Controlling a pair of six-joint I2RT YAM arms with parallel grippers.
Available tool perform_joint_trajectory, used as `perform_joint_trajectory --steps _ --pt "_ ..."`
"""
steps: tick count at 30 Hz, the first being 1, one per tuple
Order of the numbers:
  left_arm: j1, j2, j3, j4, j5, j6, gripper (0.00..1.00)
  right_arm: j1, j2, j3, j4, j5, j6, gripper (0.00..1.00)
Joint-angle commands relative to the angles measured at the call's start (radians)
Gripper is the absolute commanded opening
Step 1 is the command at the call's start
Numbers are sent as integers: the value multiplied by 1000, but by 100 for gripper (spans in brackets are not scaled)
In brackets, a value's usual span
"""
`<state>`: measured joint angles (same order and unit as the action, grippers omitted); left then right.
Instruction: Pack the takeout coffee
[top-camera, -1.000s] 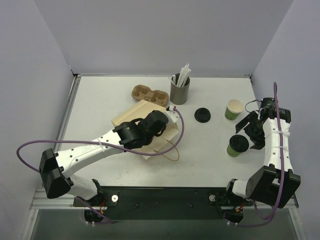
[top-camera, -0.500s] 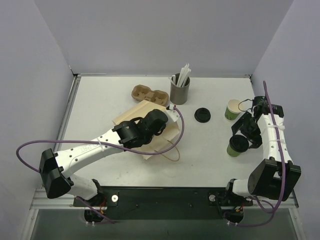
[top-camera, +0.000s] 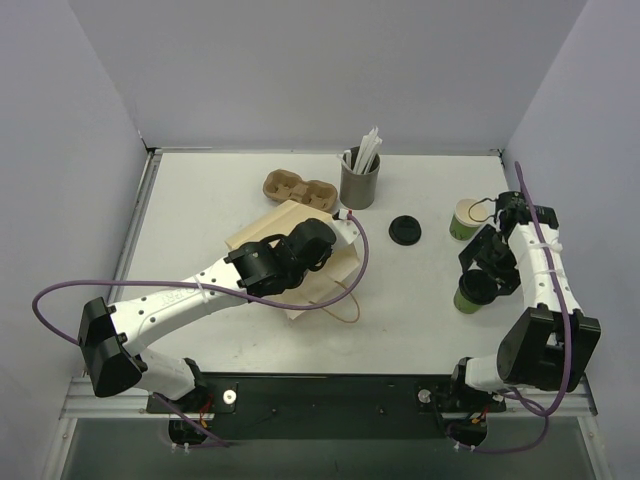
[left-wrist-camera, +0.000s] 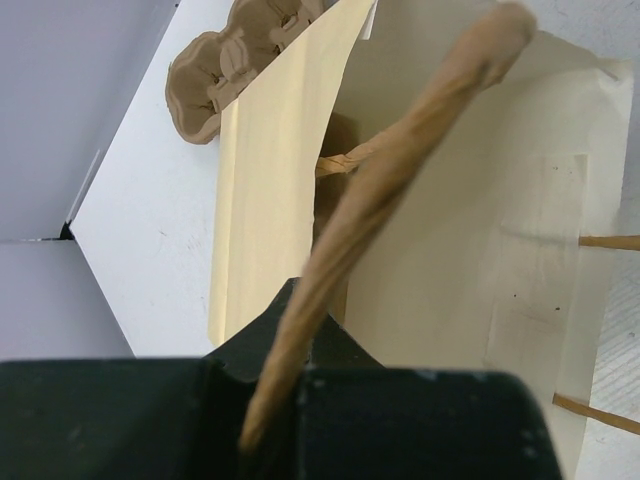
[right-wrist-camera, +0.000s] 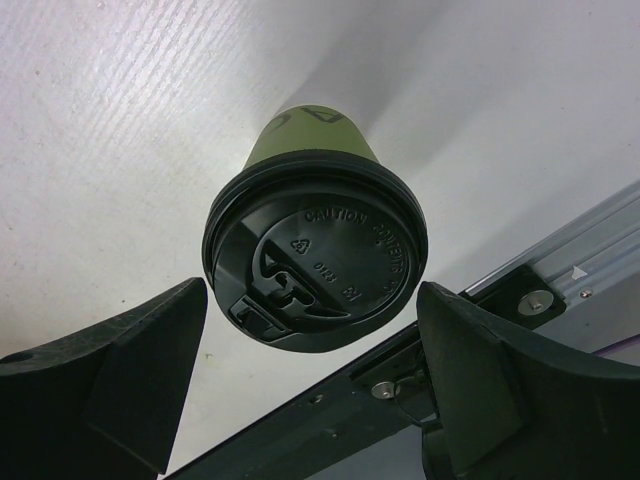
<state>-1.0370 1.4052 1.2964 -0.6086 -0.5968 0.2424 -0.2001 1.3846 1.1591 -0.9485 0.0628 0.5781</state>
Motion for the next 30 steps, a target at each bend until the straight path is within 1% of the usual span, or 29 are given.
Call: perform_joint_trajectory --steps 1,11,24,28,30 --pt "8 -2 35 23 5 -9 0 10 4 -13 -29 45 14 80" --pt "9 3 38 23 12 -11 0 8 11 -36 -19 57 16 80" --pt "11 -2 35 26 20 -12 0 1 -2 -84 16 26 26 80" --pt "12 -2 38 24 19 -11 0 -2 -27 -116 27 20 32 79" --pt "14 -2 38 26 15 -11 0 -12 -45 -136 30 11 35 77"
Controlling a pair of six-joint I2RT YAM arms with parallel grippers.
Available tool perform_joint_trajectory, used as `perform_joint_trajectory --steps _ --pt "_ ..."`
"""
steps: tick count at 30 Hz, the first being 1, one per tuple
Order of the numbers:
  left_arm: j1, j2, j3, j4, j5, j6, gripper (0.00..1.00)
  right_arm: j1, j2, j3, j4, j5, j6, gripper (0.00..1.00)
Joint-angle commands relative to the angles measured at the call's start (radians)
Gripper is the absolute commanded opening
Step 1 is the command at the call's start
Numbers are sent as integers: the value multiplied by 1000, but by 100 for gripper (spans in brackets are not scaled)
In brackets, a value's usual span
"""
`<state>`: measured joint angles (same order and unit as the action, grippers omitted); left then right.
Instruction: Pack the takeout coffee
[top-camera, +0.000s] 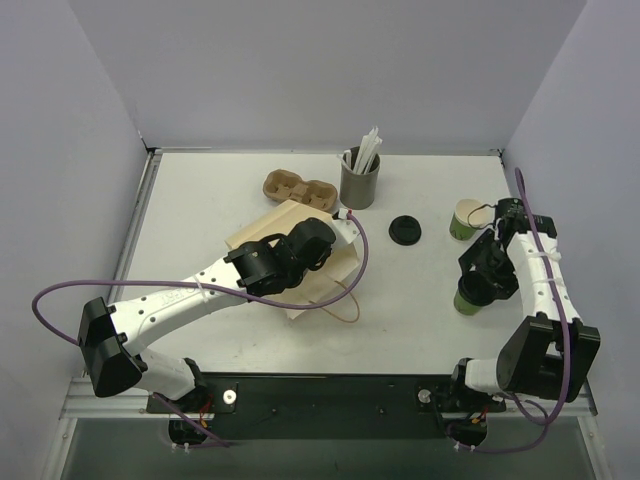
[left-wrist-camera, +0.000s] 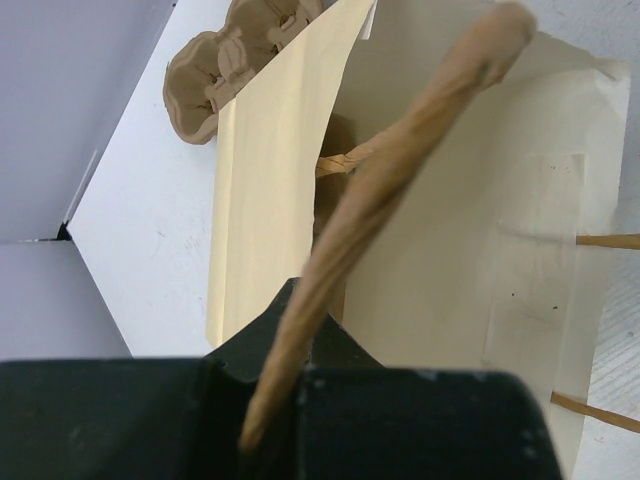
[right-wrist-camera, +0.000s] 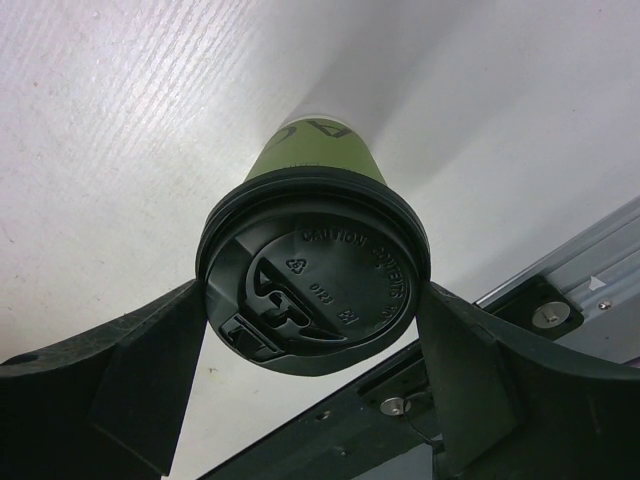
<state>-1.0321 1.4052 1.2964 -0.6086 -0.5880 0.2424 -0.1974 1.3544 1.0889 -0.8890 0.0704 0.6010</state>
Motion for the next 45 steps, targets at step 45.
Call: perform_joint_trajectory --steps 45 --pt "56 132 162 -6 -69 -60 0 534 -459 59 247 -273 598 60"
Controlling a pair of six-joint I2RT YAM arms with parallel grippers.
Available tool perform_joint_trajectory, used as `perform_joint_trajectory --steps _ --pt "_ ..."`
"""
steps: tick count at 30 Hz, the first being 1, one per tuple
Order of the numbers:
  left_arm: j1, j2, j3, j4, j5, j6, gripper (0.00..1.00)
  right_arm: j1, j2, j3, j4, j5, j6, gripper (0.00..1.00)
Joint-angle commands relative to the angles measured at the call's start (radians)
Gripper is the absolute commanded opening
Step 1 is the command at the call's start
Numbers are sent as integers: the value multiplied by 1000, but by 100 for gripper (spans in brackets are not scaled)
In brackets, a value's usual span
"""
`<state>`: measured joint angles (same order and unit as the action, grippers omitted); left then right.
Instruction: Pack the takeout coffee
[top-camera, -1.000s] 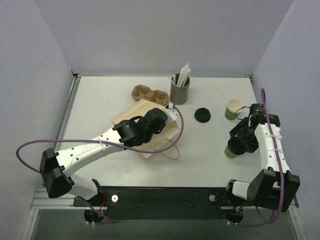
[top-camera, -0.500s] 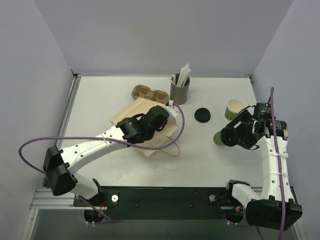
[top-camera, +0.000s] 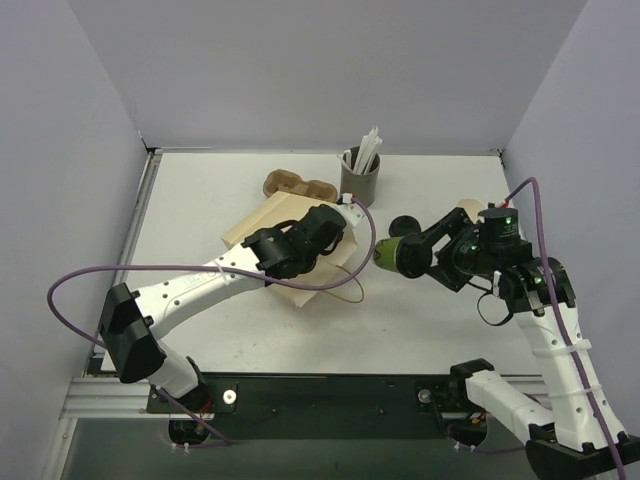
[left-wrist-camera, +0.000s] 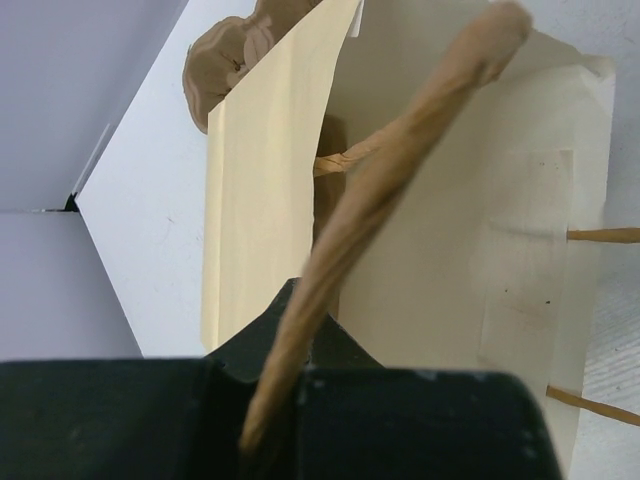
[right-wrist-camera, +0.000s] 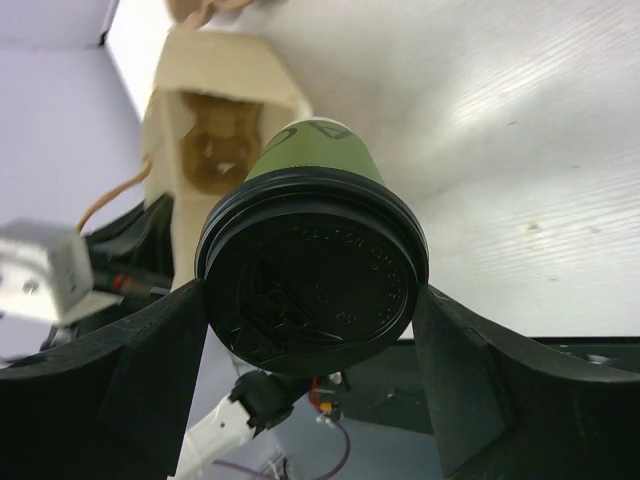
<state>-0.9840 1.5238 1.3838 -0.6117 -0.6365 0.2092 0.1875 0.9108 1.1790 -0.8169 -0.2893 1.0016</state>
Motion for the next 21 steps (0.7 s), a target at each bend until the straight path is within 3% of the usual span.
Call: perform_joint_trajectory --steps 1,2,5,9,21 --pt "10 18 95 -10 -25 -31 0 196 -9 -38 205 120 248 60" --pt "11 30 103 -17 -26 -40 0 290 -3 -39 229 163 264 60" --pt "15 55 144 -42 -35 -63 0 422 46 -32 294 286 299 60" --pt "24 98 213 -111 -48 -119 0 513 91 -73 416 410 342 60" --pt "28 101 250 -103 -51 -171 0 613 217 -196 708 477 399 60"
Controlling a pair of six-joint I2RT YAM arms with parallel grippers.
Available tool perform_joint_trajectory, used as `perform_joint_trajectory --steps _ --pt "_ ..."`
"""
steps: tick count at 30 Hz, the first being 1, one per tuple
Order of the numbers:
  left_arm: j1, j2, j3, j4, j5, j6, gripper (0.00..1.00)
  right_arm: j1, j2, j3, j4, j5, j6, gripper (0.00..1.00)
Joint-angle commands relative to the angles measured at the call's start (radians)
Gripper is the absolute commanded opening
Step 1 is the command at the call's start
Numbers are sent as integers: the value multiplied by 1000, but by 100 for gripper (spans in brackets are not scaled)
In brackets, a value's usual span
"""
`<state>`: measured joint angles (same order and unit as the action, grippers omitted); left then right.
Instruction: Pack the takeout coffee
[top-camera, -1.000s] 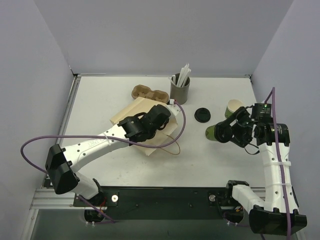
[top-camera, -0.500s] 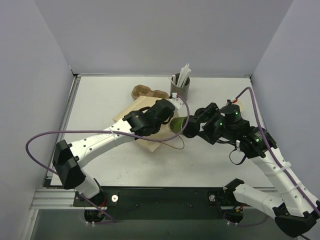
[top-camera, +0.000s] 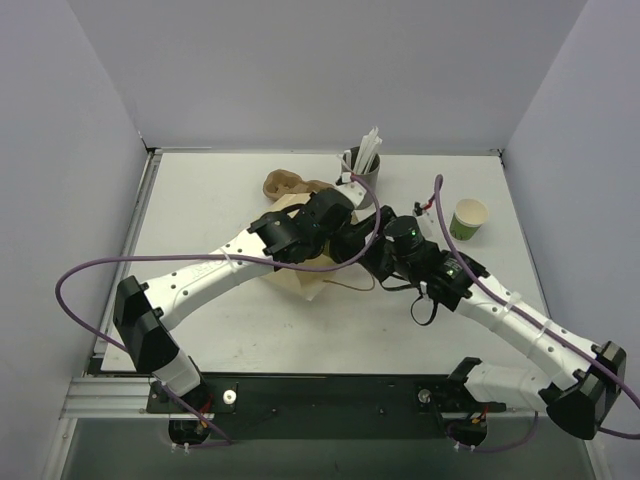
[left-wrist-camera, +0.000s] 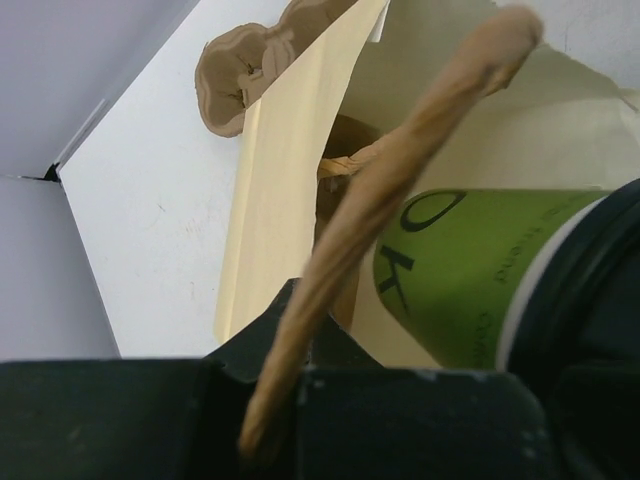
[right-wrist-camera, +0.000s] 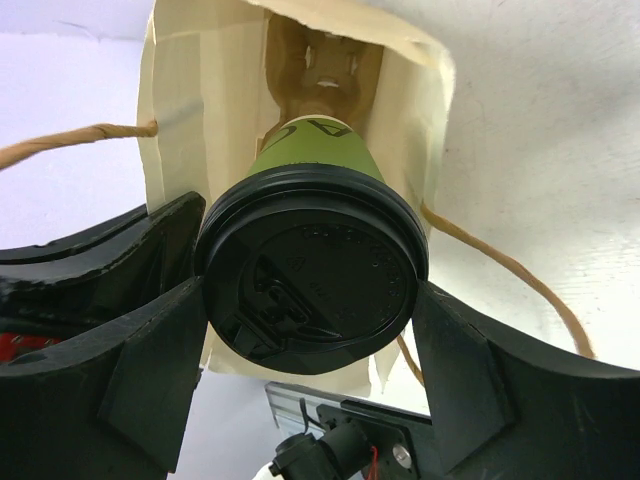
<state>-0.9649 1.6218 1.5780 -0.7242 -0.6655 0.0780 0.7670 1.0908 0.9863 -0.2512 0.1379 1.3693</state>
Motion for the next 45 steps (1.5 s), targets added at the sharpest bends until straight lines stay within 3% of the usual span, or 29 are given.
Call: perform_joint_trajectory --steps 1,18,38,45 --pt "11 0 54 12 -23 -43 0 47 55 -2 147 49 39 60" --pt "35 -68 13 117 47 -73 0 97 164 -46 305 23 100 59" --pt "34 -125 -67 219 121 -104 0 137 284 -46 351 2 74 57" --pt "32 -197 -174 299 246 -83 0 140 300 -57 380 8 57 56"
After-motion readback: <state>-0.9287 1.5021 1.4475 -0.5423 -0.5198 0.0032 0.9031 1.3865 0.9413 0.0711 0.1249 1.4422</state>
